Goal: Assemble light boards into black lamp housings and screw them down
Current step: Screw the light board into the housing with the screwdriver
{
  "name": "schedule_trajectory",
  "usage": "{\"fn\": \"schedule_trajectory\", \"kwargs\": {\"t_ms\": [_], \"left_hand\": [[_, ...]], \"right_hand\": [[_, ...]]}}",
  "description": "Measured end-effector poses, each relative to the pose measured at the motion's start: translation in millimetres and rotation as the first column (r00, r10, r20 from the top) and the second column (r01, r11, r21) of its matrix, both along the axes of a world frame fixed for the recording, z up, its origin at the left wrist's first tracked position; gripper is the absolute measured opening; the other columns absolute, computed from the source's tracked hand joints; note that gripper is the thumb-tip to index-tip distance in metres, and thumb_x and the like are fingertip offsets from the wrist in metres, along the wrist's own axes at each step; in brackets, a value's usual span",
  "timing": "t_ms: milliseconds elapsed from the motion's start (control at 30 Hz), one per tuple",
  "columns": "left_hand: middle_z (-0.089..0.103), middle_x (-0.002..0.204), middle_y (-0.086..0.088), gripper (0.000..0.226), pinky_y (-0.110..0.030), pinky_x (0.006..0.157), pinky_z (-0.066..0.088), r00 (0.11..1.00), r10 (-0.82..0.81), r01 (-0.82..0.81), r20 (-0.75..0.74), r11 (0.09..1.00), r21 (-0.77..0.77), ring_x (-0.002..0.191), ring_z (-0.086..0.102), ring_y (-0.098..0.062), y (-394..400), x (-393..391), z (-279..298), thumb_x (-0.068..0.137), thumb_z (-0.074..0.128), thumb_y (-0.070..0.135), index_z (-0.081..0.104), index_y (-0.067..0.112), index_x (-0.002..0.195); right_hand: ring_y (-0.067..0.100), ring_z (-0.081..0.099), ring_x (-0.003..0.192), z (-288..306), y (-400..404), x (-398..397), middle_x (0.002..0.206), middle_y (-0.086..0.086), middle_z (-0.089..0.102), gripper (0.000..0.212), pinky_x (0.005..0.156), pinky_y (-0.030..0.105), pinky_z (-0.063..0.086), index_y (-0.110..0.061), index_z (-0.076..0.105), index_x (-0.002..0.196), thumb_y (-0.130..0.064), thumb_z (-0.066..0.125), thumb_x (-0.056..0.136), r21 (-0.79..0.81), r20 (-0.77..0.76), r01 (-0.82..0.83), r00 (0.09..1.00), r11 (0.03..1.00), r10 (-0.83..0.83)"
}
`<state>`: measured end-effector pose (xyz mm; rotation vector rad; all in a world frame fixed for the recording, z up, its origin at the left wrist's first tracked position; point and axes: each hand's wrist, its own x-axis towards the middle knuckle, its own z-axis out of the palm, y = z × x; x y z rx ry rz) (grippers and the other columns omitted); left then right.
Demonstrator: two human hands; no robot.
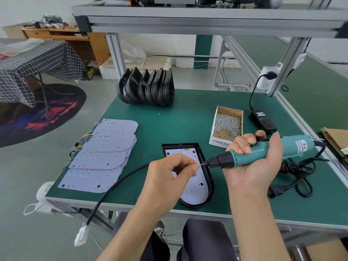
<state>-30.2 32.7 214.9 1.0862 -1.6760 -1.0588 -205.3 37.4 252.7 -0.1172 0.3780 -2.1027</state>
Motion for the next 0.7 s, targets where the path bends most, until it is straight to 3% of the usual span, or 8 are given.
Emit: {"fn": "schedule_trajectory", "kwargs": {"t_ms": [167,233,300,433,567,700], "left_hand": [[0.076,0.083,0.015,0.014,-0.026,0.071,0.056,0.995,0.09,-0.093,-0.038,0.993,-0.072,0.074,0.066,-0.01,4,1,-11,0.083,0.073,0.044,0.076,0.038,0.095],[0.076,0.093,0.016,0.027,-0.029,0.076,0.056,0.993,0.116,-0.118,-0.034,0.989,-0.084,0.077,0.064,-0.012,5,2,-15,0.079,0.076,0.047,0.077,0.038,0.104],[0.074,0.1,0.018,0.042,-0.022,0.08,0.051,0.979,0.201,-0.203,-0.031,0.972,-0.119,0.085,0.061,-0.013,8,7,-19,0.077,0.075,0.051,0.072,0.036,0.117],[0.068,0.094,0.019,0.034,-0.029,0.081,0.05,0.884,0.465,-0.466,-0.033,0.884,-0.024,0.089,0.063,-0.011,9,19,-29,0.082,0.065,0.061,0.066,0.037,0.107],[0.067,0.08,0.014,0.038,-0.01,0.068,0.045,0.903,0.397,-0.425,0.161,0.882,0.206,0.077,0.062,0.0,0,17,-34,0.086,0.071,0.054,0.058,0.03,0.114],[0.054,0.05,0.022,0.022,-0.013,0.047,0.036,0.938,0.274,-0.333,0.215,0.884,0.329,0.051,0.051,-0.001,-13,5,-36,0.087,0.07,0.043,0.061,0.026,0.096]], "right_hand": [[0.005,0.042,0.066,2,4,6,0.079,-0.01,0.046,0.029,0.068,0.022,0.034,-0.023,0.053,0.09,-0.044,0.044,0.108,0.134,-0.112,-0.012,0.993,0.991,0.027],[0.005,0.043,0.065,3,0,7,0.079,-0.01,0.046,0.029,0.067,0.022,0.035,-0.023,0.052,0.089,-0.044,0.044,0.108,0.139,-0.118,-0.02,0.992,0.99,0.036],[0.006,0.044,0.064,2,-6,9,0.077,-0.01,0.047,0.029,0.067,0.022,0.035,-0.024,0.054,0.087,-0.043,0.046,0.107,0.138,-0.125,-0.01,0.992,0.99,0.027],[0.01,0.043,0.058,-9,-27,11,0.072,-0.006,0.05,0.027,0.058,0.022,0.038,-0.022,0.057,0.083,-0.039,0.054,0.104,0.088,-0.168,0.038,0.985,0.995,-0.022],[0.012,0.04,0.054,-15,-49,17,0.071,-0.003,0.049,0.025,0.054,0.024,0.036,-0.02,0.056,0.083,-0.036,0.058,0.102,0.071,-0.242,0.033,0.97,0.997,-0.015],[0.016,0.042,0.052,-18,-61,32,0.071,0.001,0.049,0.022,0.051,0.026,0.037,-0.016,0.054,0.084,-0.031,0.059,0.1,0.097,-0.333,0.05,0.943,0.994,-0.015]]}}
